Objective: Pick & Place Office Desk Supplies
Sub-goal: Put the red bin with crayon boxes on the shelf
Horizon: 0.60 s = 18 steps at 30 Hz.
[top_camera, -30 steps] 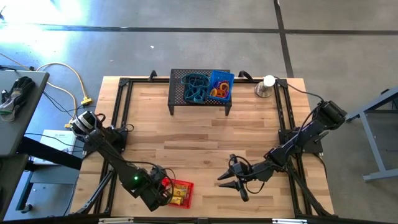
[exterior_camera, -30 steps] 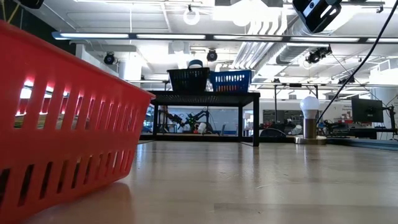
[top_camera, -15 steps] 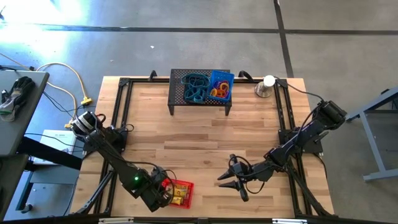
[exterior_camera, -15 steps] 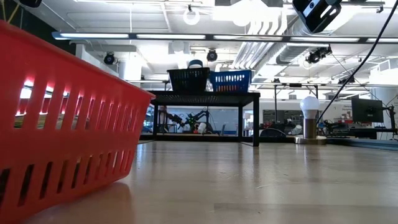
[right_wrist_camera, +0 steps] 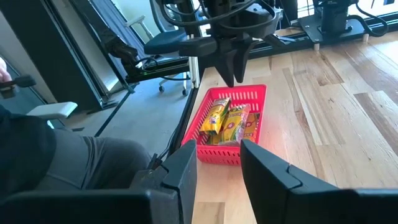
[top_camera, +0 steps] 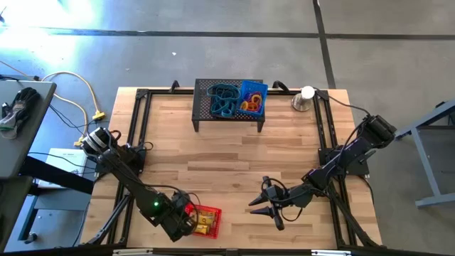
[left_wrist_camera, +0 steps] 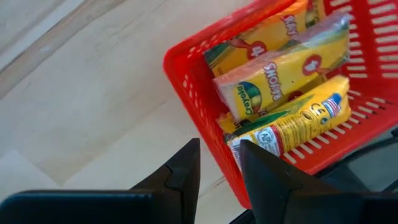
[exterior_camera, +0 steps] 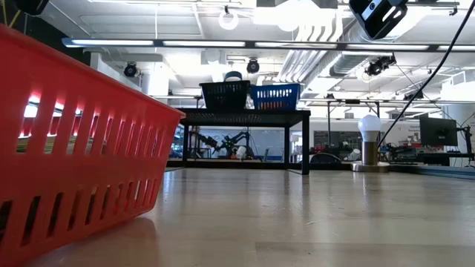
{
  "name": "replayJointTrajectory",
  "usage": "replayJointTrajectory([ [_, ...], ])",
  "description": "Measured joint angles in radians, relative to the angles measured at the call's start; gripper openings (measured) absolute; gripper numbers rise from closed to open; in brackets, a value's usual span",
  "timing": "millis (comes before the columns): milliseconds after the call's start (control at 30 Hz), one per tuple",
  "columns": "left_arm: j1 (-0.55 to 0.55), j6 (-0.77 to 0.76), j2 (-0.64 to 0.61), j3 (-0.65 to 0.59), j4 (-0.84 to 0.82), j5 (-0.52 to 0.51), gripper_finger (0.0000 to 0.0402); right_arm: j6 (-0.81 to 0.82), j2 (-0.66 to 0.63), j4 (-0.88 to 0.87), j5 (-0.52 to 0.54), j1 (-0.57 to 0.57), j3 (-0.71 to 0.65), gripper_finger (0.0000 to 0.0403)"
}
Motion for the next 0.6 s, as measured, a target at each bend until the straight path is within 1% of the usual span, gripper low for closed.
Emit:
replayJointTrajectory([
  [133,0.000,-0.065,0.000,-0.011,0.000,0.000,0.0108,0.000,0.000,0.000,0.000,0.000,0.000,0.0111],
  [267,0.000,-0.082,0.000,-0.028,0.006,0.000,0.0108,0.000,0.000,0.000,0.000,0.000,0.000,0.0111],
  [500,0.000,-0.073,0.000,-0.053,0.030,-0.015,0.0108,0.000,0.000,0.000,0.000,0.000,0.000,0.0111],
  [600,0.000,-0.046,0.003,-0.058,0.047,-0.032,0.0108,0.000,0.000,0.000,0.000,0.000,0.000,0.0111],
])
